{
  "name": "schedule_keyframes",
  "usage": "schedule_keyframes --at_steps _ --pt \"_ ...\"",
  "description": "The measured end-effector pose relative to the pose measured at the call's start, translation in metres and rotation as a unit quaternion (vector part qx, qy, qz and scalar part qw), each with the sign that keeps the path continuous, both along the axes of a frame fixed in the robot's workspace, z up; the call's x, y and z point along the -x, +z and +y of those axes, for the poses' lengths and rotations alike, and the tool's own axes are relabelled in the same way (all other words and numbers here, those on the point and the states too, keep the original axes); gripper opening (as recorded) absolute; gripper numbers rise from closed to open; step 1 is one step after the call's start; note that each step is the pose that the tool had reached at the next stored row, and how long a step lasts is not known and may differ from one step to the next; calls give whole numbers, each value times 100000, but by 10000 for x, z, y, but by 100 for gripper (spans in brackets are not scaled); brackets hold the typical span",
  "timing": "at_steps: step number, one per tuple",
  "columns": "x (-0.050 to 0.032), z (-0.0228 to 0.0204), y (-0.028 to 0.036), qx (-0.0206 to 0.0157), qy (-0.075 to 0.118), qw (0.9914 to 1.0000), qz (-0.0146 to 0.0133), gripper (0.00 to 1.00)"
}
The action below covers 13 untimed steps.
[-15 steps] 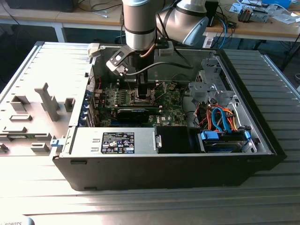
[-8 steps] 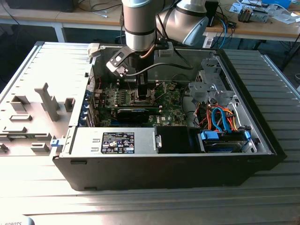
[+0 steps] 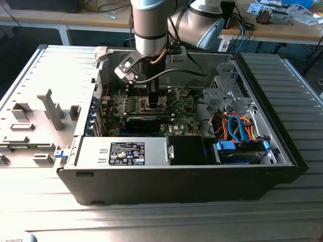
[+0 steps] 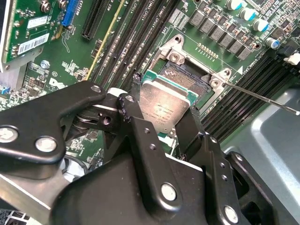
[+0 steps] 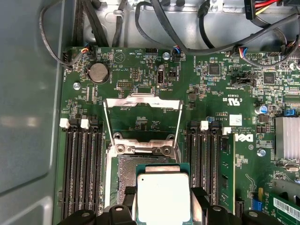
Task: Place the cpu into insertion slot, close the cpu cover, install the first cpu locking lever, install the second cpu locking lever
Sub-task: 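Place the cpu into insertion slot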
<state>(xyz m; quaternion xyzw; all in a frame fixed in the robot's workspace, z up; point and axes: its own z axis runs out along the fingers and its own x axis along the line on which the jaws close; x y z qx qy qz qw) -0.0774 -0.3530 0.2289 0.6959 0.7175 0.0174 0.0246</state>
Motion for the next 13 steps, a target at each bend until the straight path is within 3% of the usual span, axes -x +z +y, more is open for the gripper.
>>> schedule_keyframes --at_steps 13 --pt "0 0 -43 -1 1 100000 2 54"
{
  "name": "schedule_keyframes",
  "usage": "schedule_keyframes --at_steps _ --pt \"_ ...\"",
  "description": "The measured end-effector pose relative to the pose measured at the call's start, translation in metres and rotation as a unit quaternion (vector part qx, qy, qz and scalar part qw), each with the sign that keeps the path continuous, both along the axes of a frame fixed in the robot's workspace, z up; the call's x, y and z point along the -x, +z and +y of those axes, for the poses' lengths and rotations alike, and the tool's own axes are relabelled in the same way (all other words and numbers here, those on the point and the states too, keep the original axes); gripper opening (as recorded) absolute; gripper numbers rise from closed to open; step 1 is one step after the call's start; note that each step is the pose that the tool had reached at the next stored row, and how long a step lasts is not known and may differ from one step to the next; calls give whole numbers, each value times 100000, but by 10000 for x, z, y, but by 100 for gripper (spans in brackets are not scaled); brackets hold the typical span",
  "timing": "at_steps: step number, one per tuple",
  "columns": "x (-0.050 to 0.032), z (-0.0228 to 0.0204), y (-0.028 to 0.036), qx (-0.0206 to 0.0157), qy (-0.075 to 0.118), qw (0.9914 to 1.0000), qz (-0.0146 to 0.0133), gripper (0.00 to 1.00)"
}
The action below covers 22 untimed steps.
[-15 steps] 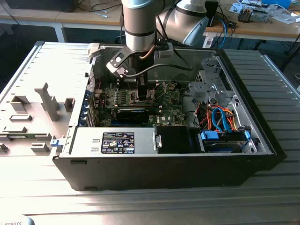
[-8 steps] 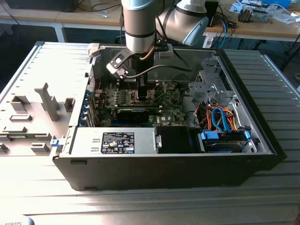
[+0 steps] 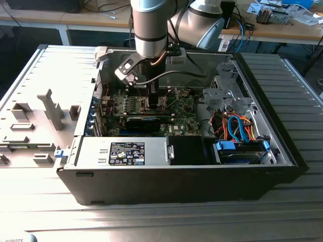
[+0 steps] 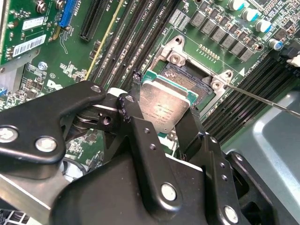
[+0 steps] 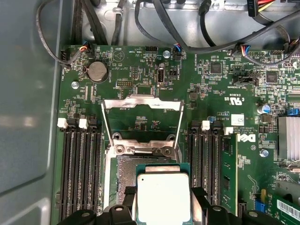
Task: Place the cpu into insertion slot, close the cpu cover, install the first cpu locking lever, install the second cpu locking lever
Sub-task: 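Place the cpu into insertion slot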
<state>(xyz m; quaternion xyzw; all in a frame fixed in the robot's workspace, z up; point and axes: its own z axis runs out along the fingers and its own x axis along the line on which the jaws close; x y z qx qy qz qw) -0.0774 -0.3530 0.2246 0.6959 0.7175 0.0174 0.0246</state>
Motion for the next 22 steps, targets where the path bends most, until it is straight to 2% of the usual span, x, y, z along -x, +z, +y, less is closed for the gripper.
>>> schedule_keyframes --at_steps 22 --pt "0 0 -57 -1 2 100000 -1 54"
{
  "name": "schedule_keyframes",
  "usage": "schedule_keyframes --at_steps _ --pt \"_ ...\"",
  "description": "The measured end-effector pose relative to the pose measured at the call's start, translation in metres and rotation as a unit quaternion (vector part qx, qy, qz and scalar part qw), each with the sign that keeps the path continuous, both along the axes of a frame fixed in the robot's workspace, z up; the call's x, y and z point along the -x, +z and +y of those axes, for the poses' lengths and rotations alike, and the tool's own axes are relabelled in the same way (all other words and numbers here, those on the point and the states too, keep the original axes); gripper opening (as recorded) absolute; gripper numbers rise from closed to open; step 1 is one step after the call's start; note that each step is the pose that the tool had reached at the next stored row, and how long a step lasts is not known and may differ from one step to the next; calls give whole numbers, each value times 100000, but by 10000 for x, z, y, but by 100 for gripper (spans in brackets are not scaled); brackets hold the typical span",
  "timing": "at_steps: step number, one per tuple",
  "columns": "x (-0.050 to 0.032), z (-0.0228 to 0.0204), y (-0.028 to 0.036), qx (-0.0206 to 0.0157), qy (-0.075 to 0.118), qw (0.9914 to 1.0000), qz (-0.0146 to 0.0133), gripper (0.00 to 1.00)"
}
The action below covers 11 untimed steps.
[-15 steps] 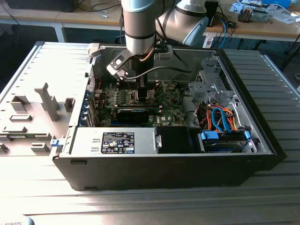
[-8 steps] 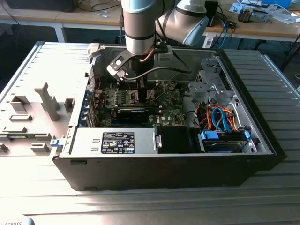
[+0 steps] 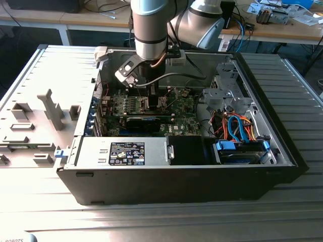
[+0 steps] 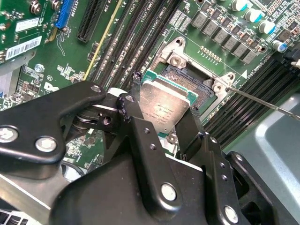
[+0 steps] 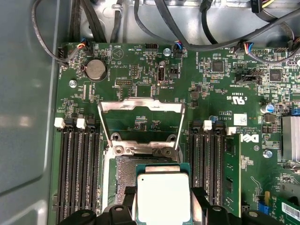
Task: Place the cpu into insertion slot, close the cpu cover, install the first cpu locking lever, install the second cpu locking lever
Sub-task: 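Place the cpu into insertion slot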
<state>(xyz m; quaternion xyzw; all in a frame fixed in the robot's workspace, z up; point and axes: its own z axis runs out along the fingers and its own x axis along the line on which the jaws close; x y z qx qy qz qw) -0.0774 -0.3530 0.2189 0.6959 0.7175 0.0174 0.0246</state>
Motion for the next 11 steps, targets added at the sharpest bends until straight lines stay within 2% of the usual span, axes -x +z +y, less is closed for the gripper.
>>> schedule_keyframes --at_steps 7,11 --pt "0 0 -20 6 -8 100000 3 54" --pt "0 31 -18 -4 -5 100000 -7 54"
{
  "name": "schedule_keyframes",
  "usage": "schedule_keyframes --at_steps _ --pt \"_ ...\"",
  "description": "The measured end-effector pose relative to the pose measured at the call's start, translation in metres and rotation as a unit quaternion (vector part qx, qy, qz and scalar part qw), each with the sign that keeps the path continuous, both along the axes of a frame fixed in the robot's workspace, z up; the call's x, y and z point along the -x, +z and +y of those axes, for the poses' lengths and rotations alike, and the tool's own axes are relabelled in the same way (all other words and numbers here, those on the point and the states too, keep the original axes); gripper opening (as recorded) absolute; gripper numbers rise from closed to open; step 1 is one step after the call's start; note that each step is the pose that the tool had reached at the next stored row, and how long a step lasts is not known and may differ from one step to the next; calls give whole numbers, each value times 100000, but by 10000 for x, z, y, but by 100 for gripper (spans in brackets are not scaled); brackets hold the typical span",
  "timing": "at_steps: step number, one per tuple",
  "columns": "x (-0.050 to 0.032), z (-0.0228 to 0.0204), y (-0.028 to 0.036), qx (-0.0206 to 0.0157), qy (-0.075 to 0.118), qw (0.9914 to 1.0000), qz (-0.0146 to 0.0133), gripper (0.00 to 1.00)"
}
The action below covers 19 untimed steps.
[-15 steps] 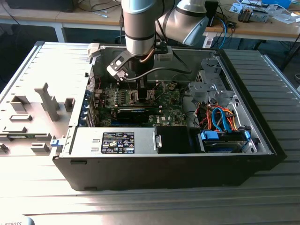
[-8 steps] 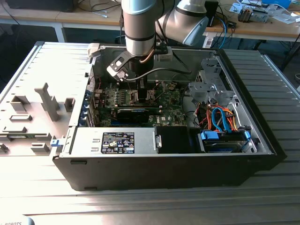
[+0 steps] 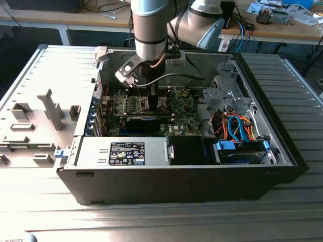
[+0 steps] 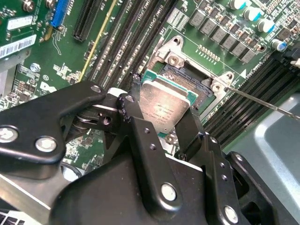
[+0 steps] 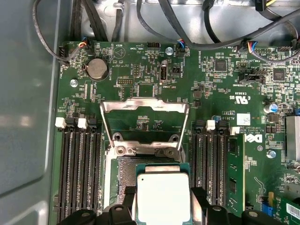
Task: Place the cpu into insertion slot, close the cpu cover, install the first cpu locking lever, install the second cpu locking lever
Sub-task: 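Place the cpu into insertion slot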
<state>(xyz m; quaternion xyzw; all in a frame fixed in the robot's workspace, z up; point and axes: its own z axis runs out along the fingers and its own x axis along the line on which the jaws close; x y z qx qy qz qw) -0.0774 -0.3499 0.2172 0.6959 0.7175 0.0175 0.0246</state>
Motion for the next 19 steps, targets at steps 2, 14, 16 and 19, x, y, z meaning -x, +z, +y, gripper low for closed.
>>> schedule_keyframes --at_steps 2,14,16,19 --pt "0 26 1 9 0 100000 5 54" --pt "0 78 -40 3 -1505 99989 6 54" --pt "0 78 -56 8 -1546 99988 2 54" --pt "0 78 -88 5 -1614 99987 5 54"
